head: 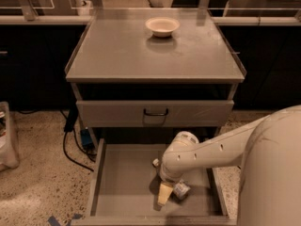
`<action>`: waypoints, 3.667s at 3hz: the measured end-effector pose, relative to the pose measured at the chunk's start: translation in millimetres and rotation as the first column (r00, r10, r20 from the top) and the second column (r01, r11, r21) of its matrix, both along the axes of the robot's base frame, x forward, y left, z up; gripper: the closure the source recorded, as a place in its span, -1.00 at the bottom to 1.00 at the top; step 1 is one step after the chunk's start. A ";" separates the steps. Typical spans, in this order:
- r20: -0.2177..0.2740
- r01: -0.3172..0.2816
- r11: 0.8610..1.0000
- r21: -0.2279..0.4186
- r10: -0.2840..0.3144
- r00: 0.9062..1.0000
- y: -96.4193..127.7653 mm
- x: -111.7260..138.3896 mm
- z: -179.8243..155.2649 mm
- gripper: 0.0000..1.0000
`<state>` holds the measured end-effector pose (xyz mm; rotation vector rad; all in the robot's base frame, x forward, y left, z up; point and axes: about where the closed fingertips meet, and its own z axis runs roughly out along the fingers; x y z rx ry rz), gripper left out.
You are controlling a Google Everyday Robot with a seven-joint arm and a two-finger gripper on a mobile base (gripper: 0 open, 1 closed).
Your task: Pick blue plastic bottle from middle drawer and place on counter
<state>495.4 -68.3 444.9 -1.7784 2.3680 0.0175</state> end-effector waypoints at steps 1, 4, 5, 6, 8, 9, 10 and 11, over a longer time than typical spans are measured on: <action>-0.004 0.023 1.000 -0.012 -0.023 1.000 3.0 12.6 -23.8 -1.00; -0.008 0.094 0.995 -0.025 -0.094 0.996 2.7 21.5 -91.2 -1.00; -0.028 0.102 0.994 -0.023 -0.103 0.994 4.6 19.2 -106.2 -1.00; -0.029 0.102 0.994 -0.023 -0.103 0.994 4.6 19.1 -106.4 -0.62; -0.029 0.102 0.994 -0.023 -0.103 0.994 4.6 19.0 -106.4 0.30; -0.029 0.102 0.994 -0.023 -0.103 0.994 4.6 19.0 -106.5 0.78; -0.029 0.102 0.994 -0.023 -0.103 0.994 4.6 19.0 -106.1 1.00; -0.025 0.097 0.995 -0.023 -0.097 0.995 4.7 18.5 -99.8 1.00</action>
Offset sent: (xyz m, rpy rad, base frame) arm 0.0239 -0.0045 -0.0726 -0.0273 -0.0424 -0.1257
